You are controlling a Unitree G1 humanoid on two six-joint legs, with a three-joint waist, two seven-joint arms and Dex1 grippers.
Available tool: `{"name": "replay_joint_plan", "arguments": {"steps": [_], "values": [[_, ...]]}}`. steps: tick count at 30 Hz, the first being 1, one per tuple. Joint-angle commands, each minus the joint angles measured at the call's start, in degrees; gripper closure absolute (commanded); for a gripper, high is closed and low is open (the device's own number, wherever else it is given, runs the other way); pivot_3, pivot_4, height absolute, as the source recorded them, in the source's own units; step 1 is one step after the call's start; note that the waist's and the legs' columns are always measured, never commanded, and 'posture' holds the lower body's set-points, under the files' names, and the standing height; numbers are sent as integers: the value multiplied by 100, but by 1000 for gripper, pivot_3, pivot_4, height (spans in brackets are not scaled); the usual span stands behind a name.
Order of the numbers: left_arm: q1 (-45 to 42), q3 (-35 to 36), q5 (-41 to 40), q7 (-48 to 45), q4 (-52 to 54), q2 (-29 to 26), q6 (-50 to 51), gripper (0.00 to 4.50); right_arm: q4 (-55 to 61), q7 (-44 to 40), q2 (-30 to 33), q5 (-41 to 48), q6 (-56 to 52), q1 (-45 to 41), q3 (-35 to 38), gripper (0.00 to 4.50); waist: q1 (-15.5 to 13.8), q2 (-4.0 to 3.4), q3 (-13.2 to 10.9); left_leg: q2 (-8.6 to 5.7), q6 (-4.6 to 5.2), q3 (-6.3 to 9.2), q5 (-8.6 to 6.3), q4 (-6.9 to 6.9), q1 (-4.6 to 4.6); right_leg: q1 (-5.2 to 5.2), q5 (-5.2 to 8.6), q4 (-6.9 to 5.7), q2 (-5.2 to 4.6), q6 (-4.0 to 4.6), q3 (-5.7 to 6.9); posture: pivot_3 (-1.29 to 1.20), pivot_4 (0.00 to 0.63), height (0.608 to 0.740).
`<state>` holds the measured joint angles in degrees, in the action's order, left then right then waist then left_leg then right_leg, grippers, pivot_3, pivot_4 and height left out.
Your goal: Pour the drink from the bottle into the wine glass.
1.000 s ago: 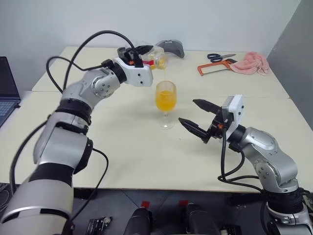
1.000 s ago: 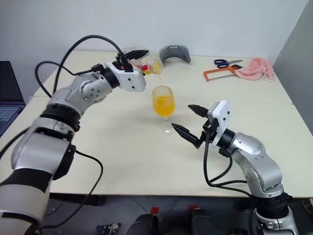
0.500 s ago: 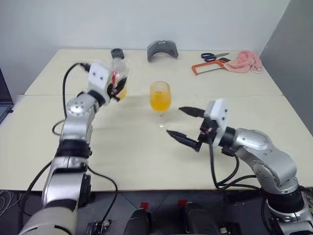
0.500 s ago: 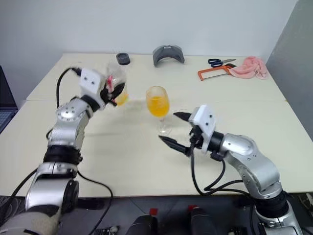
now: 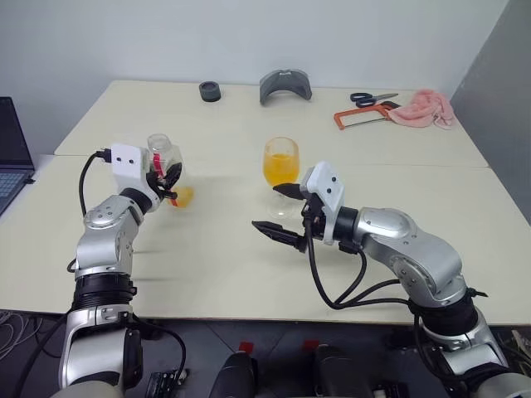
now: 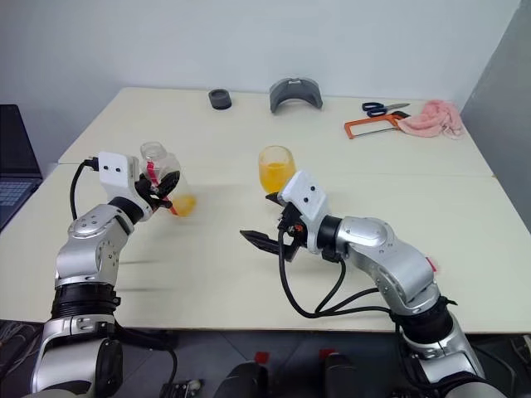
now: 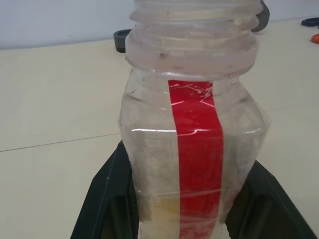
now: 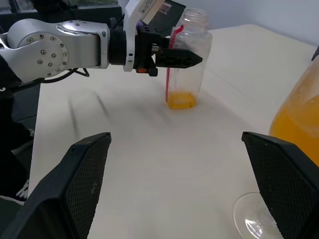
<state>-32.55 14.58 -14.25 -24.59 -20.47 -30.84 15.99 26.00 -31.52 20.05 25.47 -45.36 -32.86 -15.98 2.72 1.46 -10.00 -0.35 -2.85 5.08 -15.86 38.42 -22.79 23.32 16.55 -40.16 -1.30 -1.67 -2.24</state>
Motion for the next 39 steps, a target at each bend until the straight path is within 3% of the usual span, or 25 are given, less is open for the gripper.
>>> {"name": "replay_joint_plan", "arguments": {"steps": [1,10,16,24,31,39], "values": [[7,123,-3,45,-113,-2,-197,2811,63,-35,-43,-53,49,-168,-9,0,4,0,0,0,0,-1,0,0,0,0,0,0,0,0,0,0,150,740],[384,209,-115,-6,220,113,-549,7,97,-137,40,-112,51,-104,42,0,9,1,0,2,7,0,-4,-1,0,0,0,0,0,0,0,0,150,740],[846,182,39,180,612,133,-721,7,144,-335,267,-188,254,197,55,0,4,1,1,3,7,0,-4,-4,1,0,0,3,-2,0,-2,0,150,740],[1786,215,-127,302,1523,209,-174,7,-276,-429,420,-975,2197,1792,19,0,-14,4,3,5,9,-4,-5,-14,4,-4,0,11,-2,0,-3,0,150,740],[2758,401,-297,667,2675,631,-23,7,-1273,411,-343,-1180,3785,2800,920,0,-40,5,3,17,8,-21,-5,-27,21,-10,0,12,-2,0,-17,0,150,740],[3182,380,-270,761,3162,934,-254,7,-2093,1020,-1092,-1421,4433,2681,1221,0,-52,5,4,19,8,-33,-5,-35,31,-13,0,14,2,0,-25,0,150,740]]}}
